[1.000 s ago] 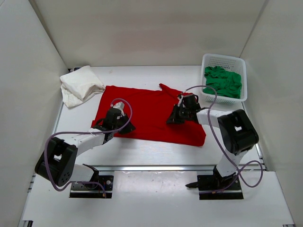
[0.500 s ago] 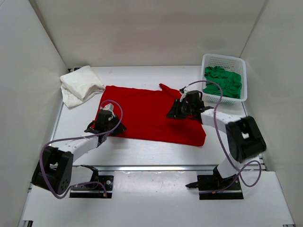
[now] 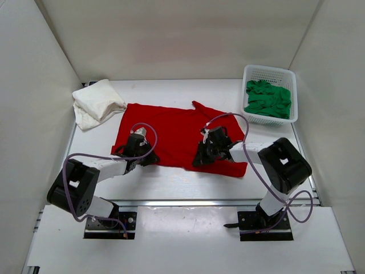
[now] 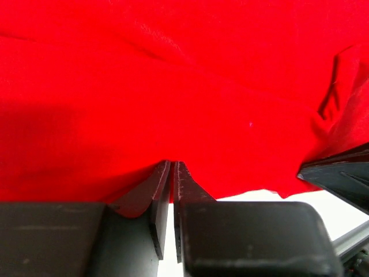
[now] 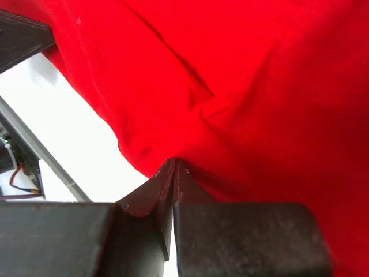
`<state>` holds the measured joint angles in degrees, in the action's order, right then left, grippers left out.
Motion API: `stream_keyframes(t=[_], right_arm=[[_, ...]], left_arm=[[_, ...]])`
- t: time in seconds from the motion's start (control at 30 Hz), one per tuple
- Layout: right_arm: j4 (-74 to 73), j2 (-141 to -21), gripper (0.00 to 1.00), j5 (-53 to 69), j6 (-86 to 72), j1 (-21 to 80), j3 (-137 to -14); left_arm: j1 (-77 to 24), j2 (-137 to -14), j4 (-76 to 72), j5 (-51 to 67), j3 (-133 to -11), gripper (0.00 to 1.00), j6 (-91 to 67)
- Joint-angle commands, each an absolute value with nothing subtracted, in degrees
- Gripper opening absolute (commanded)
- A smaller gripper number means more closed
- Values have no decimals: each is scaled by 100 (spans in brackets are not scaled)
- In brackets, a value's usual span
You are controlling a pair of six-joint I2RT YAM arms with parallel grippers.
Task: Fold and stack the t-shirts
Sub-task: Fold the flattened tshirt in 1/3 of the way
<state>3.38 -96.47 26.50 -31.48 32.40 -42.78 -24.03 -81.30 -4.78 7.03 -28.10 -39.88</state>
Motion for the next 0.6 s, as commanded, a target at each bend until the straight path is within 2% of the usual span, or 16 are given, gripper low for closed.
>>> stream_keyframes(t=[0.0,0.2,0.37,0.43,0.5,0.57], right_arm=[[422,-9791,0,2400,-2971,3462,-4308],[343,-9440,0,2557,-3006,3919,-3657],[1,-8817,0,2803,-2979,3938,-3252],[-261,-8597,5,2830,-2875,3772,-3287],[-474,-8325,17,3110,-2761,3464,-3637],[-641,-8140,20,3619,-2576,2851,-3997]], left_arm=[[-2277,-8183,-422,922,-2472,16,-4157],[-2031,-6806,139,729,-1355,15,-4306],[-1969,-5704,1079,668,-1195,19,-4430],[-1942,-5634,1204,773,-1352,21,-4421],[-2021,-5678,1230,843,-1641,23,-4438],[-2074,-5765,1204,914,-2151,24,-4403]])
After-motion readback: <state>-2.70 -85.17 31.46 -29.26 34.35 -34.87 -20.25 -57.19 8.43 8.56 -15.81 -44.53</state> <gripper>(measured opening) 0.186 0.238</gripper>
